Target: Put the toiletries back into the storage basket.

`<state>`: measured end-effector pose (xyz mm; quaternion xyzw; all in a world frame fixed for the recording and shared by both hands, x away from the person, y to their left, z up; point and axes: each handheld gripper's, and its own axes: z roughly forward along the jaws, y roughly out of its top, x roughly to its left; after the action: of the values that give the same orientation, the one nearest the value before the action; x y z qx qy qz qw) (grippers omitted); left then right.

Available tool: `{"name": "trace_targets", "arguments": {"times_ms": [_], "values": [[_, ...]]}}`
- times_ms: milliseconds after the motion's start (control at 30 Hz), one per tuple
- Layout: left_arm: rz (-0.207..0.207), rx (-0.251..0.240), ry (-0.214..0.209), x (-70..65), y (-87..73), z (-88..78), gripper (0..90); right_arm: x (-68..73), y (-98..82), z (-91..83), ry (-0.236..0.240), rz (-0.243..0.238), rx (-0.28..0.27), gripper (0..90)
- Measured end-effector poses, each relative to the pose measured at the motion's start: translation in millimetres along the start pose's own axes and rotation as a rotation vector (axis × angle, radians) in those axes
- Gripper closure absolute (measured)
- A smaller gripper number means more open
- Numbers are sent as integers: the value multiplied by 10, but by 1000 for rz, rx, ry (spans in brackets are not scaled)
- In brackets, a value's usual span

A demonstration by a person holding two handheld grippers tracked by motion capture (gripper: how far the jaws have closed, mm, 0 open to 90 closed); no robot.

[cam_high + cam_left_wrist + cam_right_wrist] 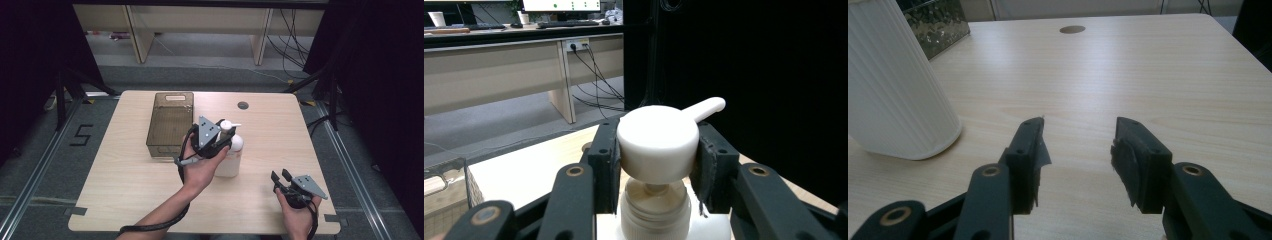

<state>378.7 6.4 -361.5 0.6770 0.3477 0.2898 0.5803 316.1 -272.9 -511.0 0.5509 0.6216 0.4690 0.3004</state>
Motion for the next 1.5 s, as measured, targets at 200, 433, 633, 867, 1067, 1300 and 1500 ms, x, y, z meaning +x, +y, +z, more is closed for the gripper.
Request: {"name": "trace_targets", "arguments": {"times_ms": [200,433,633,867,1067,1300,1500], "values": [[10,-19,-4,23,71,-72,591,-34,4,-2,-4,-47,-10,554],[13,-38,6,121,154,-169,592,-24,1,2,4,-43,-6,554],[16,-46,26,213,207,-257,592,-13,-6,8,0,-37,-13,554],[20,-48,44,319,230,-347,592,-6,-10,12,3,-28,-15,553],[17,-47,57,412,238,-411,592,1,-14,8,2,-22,-5,553],[23,-52,75,513,270,-501,592,-9,-15,15,9,-39,-10,552],[0,-45,97,587,285,-587,592,-13,-10,9,-13,-63,0,552]]}}
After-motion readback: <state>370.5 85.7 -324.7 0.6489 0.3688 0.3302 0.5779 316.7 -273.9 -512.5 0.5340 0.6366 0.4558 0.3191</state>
